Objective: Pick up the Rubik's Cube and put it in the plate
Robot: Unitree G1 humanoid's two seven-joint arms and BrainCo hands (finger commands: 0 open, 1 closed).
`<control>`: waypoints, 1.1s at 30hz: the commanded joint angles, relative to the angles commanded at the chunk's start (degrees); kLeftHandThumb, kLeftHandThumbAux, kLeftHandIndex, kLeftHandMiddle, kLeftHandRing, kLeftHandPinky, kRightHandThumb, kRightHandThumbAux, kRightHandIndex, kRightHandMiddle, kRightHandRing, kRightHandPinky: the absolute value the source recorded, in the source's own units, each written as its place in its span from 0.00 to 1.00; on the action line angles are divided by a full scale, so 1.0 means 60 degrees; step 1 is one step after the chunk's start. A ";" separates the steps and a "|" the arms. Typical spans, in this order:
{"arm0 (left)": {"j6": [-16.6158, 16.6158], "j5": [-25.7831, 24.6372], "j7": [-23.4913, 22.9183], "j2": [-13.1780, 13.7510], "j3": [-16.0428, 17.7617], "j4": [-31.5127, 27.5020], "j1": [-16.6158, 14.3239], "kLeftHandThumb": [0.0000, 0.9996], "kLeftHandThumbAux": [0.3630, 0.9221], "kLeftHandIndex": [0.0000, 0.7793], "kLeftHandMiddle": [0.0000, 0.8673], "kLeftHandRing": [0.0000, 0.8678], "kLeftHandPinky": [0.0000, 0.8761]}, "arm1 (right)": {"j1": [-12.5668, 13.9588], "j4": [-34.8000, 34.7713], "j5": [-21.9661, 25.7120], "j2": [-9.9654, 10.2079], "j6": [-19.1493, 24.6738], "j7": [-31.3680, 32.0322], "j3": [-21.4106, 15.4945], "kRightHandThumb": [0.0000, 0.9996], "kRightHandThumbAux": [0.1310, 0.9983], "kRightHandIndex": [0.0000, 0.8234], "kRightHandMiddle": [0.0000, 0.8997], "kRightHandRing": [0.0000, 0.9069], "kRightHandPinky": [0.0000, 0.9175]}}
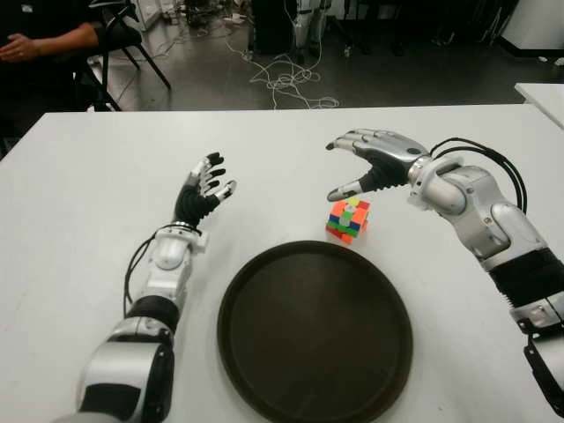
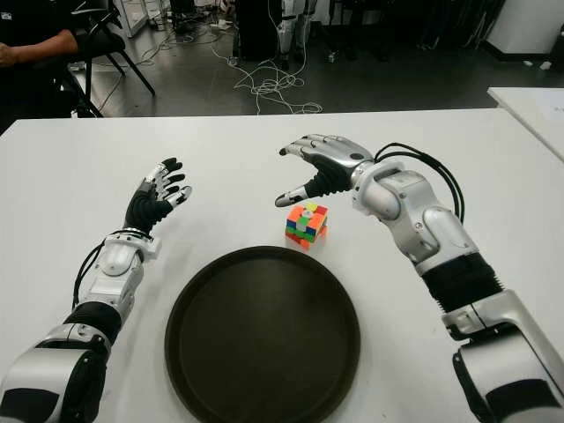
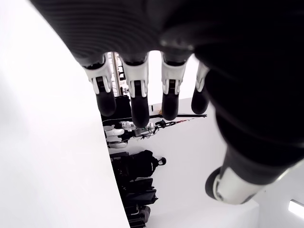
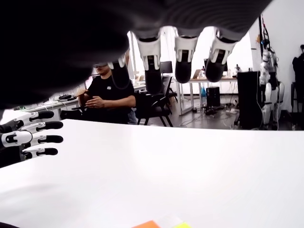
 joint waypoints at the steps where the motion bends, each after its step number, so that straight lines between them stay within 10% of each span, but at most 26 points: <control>1: 0.0008 0.0000 0.0001 0.0000 0.0002 0.0001 -0.0002 0.00 0.72 0.15 0.17 0.15 0.13 | -0.0003 0.0028 -0.0011 0.0008 -0.0025 -0.0033 -0.0004 0.00 0.22 0.00 0.00 0.00 0.00; 33: -0.0077 0.0080 0.0065 0.0031 -0.0020 0.0029 0.0008 0.00 0.65 0.17 0.17 0.14 0.12 | -0.0230 0.0038 0.0356 0.0235 0.0439 0.1468 -0.0050 0.00 0.62 0.00 0.00 0.00 0.00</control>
